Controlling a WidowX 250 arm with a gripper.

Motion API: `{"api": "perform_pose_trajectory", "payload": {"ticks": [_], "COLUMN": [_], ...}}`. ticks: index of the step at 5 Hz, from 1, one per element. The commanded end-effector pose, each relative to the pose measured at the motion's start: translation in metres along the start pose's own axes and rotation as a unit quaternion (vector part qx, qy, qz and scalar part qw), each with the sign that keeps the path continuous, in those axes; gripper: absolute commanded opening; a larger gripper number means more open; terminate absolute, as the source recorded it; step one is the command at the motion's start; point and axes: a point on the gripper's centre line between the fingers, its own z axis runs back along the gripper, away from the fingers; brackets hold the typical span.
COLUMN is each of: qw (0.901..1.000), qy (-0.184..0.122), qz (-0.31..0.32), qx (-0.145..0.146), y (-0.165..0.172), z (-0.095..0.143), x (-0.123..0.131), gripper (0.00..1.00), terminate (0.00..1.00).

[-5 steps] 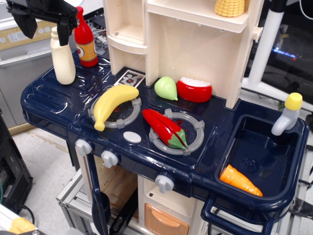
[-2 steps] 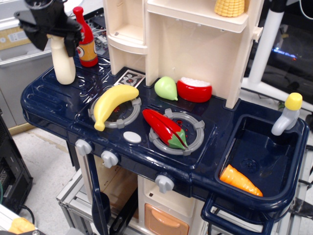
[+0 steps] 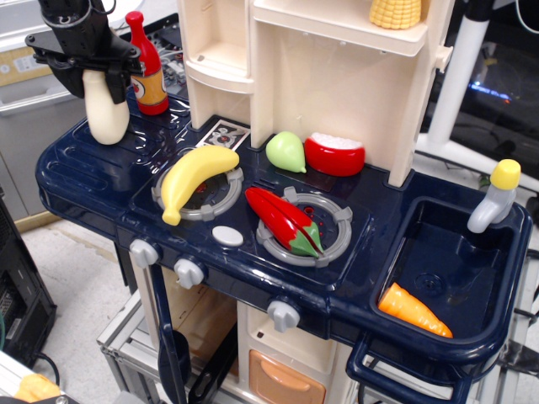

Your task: Put detergent in sink

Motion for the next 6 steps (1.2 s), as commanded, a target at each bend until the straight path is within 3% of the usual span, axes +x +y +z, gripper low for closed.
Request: {"api": "perform_pose_trajectory", "payload": {"ticks": [1, 2, 3, 4, 5, 6], "qw": [0.9973, 0.9910, 0.9817, 0.9852, 0.9852, 0.9877], "qy": [0.038, 0.040, 0.045, 0.046, 0.047, 0.051], "qz": [0.063, 0.128, 0.182, 0.153, 0.122, 0.069], "qx": [0.009, 0.008, -0.032, -0.062, -0.110, -0.131], "y": [-0.044, -0.084, -0.124, -0.165, -0.206, -0.236], "z": [0.097, 0.126, 0.141, 0.152, 0.169, 0.172], "x": [0.003, -0.013, -0.032, -0.058, -0.078, -0.090], "gripper": [0.00, 0.00, 0.00, 0.00, 0.00, 0.00], "terminate": [0.00, 0.00, 0.00, 0.00, 0.00, 0.00]}}
